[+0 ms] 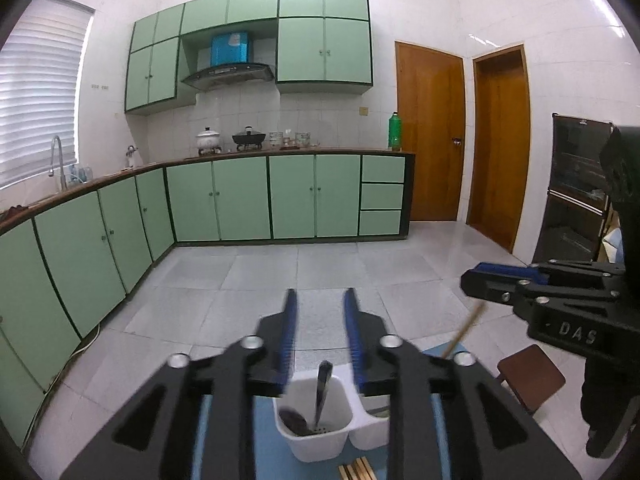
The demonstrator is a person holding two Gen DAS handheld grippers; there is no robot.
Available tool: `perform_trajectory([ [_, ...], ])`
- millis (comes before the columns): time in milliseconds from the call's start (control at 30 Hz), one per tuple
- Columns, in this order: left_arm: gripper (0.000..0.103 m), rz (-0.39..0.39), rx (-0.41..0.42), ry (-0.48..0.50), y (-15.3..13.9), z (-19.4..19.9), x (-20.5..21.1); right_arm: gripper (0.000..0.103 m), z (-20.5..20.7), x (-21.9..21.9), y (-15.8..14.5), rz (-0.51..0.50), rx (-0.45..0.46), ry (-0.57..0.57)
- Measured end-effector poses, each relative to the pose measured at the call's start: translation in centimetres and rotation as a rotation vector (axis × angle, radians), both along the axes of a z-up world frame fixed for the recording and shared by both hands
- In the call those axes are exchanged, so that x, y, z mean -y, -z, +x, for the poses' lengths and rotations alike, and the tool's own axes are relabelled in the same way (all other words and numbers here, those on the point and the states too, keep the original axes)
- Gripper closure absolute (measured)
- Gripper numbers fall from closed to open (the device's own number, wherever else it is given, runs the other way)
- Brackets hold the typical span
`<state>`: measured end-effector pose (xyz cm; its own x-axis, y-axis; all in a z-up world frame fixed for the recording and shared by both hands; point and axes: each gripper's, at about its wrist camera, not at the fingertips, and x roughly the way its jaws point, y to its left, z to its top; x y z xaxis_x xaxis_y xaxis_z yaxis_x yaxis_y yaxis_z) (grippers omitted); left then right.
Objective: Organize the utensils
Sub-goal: 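Carry both chopsticks over the white holder and open both tools to drop them, then move both open tools back down toward the remaining chopsticks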
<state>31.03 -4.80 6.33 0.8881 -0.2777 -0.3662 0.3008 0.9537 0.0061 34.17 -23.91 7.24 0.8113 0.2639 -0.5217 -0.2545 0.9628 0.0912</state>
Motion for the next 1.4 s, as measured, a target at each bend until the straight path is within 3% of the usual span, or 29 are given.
perform_trajectory([
  [33,0.072,-0.001,0.003,-0.001,-0.1,-0.3,-0.2,0.067,-0.3,0.3,-0.1,0.007,0.008,0.008],
  [267,0.050,-0.013,-0.001,-0.030,0.6,-4.7,-1.6,0.040,-5.3,2.8,0.5,0.053,0.052,0.055],
  [433,0.039,-0.025,-0.064,-0.057,3.9,-8.6,-2.5,0.016,-10.1,3.3,3.8,0.059,0.039,0.078],
  [500,0.036,-0.025,-0.119,-0.061,6.1,-10.2,-2.7,0.014,-11.9,3.2,6.0,0.057,0.003,0.083],
  [733,0.033,0.028,-0.311,-0.087,13.8,-13.6,-3.1,0.013,-17.0,1.1,14.1,0.013,-0.159,0.091],
  [900,0.033,0.055,-0.404,-0.108,17.6,-14.8,-3.4,0.013,-19.1,-0.3,18.3,0.011,-0.262,0.095],
  [1133,0.033,0.073,-0.465,-0.130,20.4,-16.3,-3.7,0.014,-20.4,-2.5,20.8,-0.035,-0.305,0.075],
  [1400,0.033,0.074,-0.493,-0.149,21.4,-17.2,-4.0,0.030,-21.1,-4.7,22.1,-0.064,-0.344,0.032],
])
